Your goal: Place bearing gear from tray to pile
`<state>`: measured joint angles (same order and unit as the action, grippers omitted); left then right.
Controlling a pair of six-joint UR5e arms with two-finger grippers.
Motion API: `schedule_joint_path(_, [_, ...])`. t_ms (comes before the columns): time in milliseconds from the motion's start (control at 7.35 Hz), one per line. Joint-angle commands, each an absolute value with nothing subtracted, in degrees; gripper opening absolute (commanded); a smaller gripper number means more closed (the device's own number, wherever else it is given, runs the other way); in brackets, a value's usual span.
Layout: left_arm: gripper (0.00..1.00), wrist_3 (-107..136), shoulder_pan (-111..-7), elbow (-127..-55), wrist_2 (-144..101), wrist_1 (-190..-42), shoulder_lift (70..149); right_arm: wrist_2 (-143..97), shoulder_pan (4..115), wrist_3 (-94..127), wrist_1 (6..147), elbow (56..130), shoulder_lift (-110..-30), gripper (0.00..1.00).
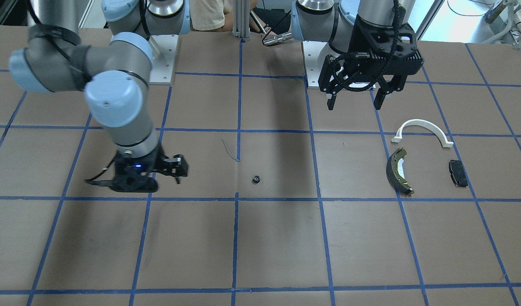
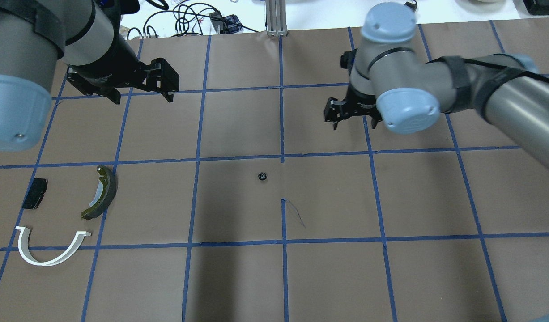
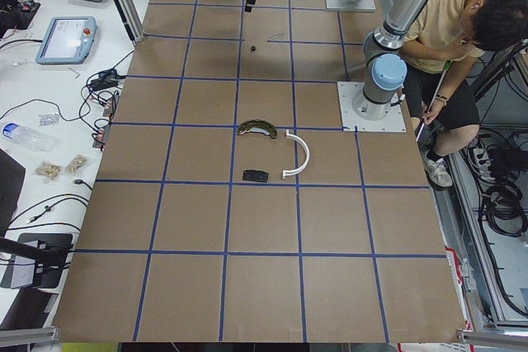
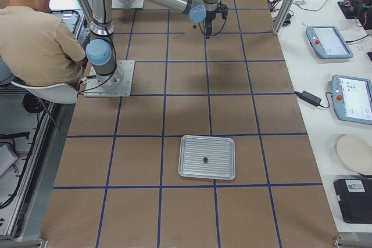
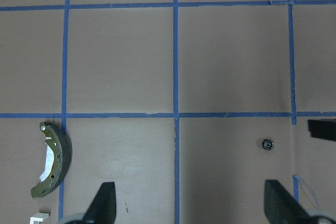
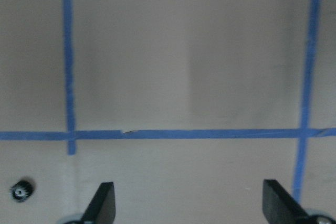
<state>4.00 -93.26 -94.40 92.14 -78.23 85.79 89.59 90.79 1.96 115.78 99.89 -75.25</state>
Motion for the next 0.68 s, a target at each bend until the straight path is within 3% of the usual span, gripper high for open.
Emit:
schedule_joint_path(0, [1.00, 10.94, -94.47, -94.48, 88.01, -76.91, 89.45, 90.18, 73.81, -14.68, 114.69, 99.93, -77.17, 1.00])
schedule_joint_path(272, [1.00, 18.48, -102.43, -94.92, 88.42, -75.42, 94.63, 90.00, 59.84, -27.01, 115.22, 99.58, -76.47, 1.00])
schedule_joint_path(544, [1.00, 23.81, -108.61, -101.91, 88.59, -66.22, 100.35, 89.65, 46.99, -41.94, 117.84, 97.49, -71.40, 1.00])
